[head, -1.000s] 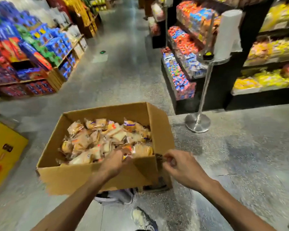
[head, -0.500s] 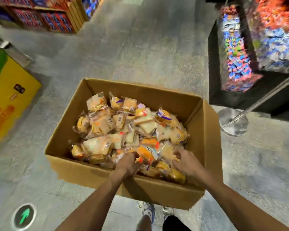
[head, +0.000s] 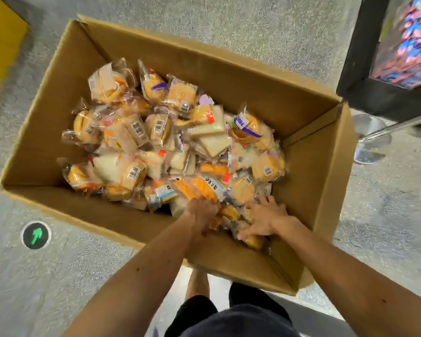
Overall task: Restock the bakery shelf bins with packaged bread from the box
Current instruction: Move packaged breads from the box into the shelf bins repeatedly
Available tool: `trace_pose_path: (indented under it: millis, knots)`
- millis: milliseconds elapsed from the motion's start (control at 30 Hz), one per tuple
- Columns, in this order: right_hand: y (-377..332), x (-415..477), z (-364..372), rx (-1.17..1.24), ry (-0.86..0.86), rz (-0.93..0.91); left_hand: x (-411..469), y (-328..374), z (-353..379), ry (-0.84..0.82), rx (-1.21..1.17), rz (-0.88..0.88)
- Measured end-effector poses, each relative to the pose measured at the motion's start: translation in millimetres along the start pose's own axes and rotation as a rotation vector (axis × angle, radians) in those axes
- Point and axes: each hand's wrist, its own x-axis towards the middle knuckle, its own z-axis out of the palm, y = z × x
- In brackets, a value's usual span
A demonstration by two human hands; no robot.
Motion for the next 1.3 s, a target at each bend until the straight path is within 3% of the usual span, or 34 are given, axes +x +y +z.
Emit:
trace_pose_path:
  millis: [167, 467, 700, 900, 1067, 1200, 1300]
  knots:
    - [-10.6, 6.3, 9.7, -0.219, -0.089, 0.035, 9.8, 3.1, 5.2, -0.019, 0.017, 0.019]
    - [-15.6, 16.1, 13.2, -0.158, 0.17, 0.011, 10.8, -42.6, 25.6, 0.112, -0.442, -0.131]
    - [-23.4, 18.9, 22.6, -0.077, 0.267, 0.017, -21.5, -52.1, 4.3, 0.174, -0.716, -0.206]
    - [-24.6, 11.3, 19.0, 0.166, 0.241, -0.095, -38.7, -53.9, 4.5, 0.264, -0.895, -0.179]
    - [-18.9, -8.6, 3.8, 0.407, 0.261, -0.091, -64.0, -58.4, -0.4, 0.35, -1.123, -0.187]
    - [-13.9, -28.0, -2.9, 0.601, 0.316, -0.078, -87.0, -60.6, -14.5, 0.432, -1.459, -0.141]
    - [-11.9, -43.2, -6.6, 0.741, 0.327, -0.035, -108.0, -58.4, -25.9, 0.477, -1.538, -0.16]
